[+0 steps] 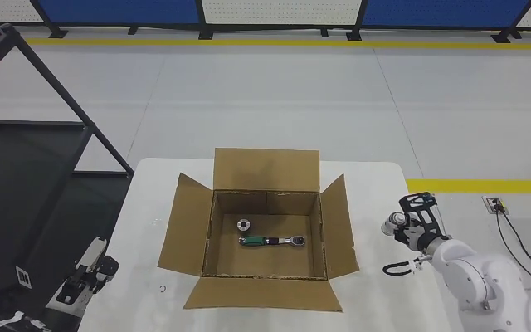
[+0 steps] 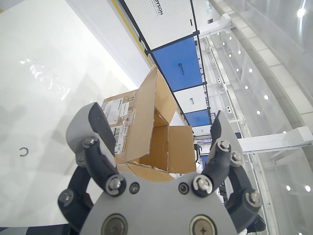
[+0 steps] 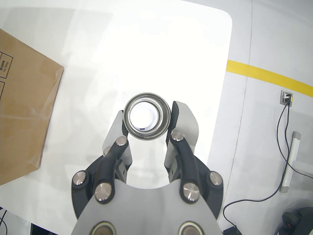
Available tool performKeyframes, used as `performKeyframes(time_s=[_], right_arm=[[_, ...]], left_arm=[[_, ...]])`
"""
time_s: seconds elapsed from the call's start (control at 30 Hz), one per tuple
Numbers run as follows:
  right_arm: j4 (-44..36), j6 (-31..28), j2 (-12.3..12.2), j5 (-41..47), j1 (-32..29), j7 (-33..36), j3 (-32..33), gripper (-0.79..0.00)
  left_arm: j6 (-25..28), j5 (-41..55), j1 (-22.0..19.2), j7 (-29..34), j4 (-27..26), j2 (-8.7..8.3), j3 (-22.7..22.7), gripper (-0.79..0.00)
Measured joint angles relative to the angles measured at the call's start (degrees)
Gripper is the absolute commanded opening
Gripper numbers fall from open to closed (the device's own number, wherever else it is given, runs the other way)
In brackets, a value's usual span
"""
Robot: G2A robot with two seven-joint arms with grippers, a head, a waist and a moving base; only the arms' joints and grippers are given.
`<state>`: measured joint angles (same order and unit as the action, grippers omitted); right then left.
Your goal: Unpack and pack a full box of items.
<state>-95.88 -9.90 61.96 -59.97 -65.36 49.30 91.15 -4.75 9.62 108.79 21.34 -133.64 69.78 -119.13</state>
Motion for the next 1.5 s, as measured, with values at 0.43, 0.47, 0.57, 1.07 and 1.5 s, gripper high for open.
performKeyframes(time_s=[0.43, 0.47, 0.57, 1.07, 1.5], right_arm=[[7.56, -2.34, -0.04, 2.28, 2.73, -2.39, -2.2, -0.785], [7.95, -2.48, -0.07, 2.42, 2.78, -2.56, -2.23, -0.785], [8.55, -2.57, -0.13, 2.83, 2.79, -2.68, -2.32, -0.265], [7.3, -2.86, -0.73, 4.25, 2.13, -2.49, -1.09, 0.0], [-13.07, 0.53, -1.98, 5.53, -5.43, -4.47, 10.7, 0.0]], left_arm=[[0.0, 0.0, 0.0, 0.0, 0.0, 0.0, 0.0, 0.0], [0.0, 0.0, 0.0, 0.0, 0.0, 0.0, 0.0, 0.0], [0.0, 0.0, 0.0, 0.0, 0.0, 0.0, 0.0, 0.0], [0.0, 0.0, 0.0, 0.0, 0.0, 0.0, 0.0, 0.0], [0.0, 0.0, 0.0, 0.0, 0.0, 0.0, 0.0, 0.0]])
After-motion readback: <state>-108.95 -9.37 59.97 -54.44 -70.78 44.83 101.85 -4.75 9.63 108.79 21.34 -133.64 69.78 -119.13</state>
